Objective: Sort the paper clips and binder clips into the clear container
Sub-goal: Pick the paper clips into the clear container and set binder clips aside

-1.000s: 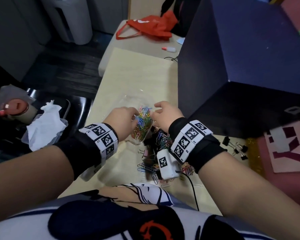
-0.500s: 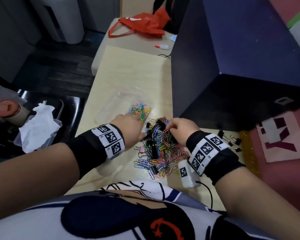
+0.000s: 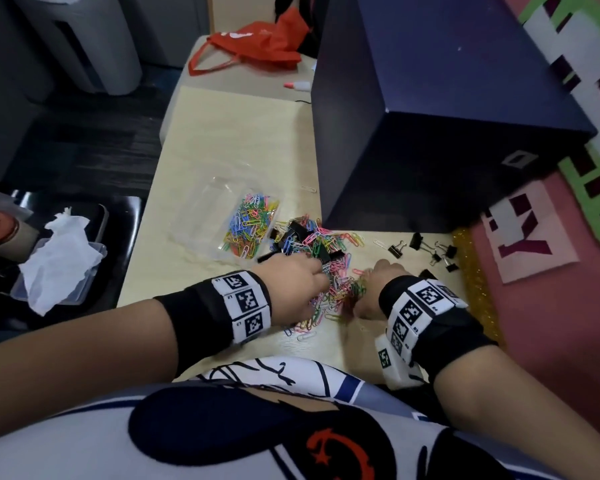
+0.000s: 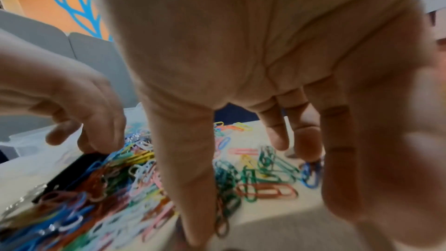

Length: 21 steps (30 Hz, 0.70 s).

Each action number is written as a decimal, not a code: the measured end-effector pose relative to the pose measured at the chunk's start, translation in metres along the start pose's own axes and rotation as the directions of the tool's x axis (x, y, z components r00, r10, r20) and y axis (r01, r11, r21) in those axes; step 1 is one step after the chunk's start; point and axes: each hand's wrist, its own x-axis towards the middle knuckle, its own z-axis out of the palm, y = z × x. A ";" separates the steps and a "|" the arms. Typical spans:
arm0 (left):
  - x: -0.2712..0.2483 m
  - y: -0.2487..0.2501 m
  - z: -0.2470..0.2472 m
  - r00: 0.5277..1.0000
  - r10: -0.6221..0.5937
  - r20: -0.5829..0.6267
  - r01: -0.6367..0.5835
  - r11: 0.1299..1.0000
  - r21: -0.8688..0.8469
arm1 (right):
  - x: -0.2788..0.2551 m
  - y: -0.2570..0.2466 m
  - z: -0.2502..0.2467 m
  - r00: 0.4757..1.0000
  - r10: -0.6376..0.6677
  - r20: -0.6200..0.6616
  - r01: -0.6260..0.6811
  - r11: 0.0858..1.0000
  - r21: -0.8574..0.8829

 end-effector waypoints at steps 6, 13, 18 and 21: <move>0.013 0.020 0.013 0.992 -0.108 0.069 0.095 0.982 0.162 | 0.008 0.009 0.015 0.999 -0.026 -0.041 0.033 0.979 0.202; 0.033 0.023 0.008 0.977 -0.215 -0.003 0.214 0.972 0.093 | 0.012 -0.003 0.024 0.952 -0.251 -0.176 0.289 0.926 0.243; 0.039 0.020 0.003 0.982 -0.188 0.030 0.185 0.979 0.087 | 0.017 -0.008 0.034 0.904 -0.314 -0.291 0.380 0.902 0.206; 0.043 0.016 0.002 0.979 -0.192 0.066 0.187 0.980 0.073 | 0.019 -0.005 0.033 0.899 -0.308 -0.311 0.383 0.898 0.216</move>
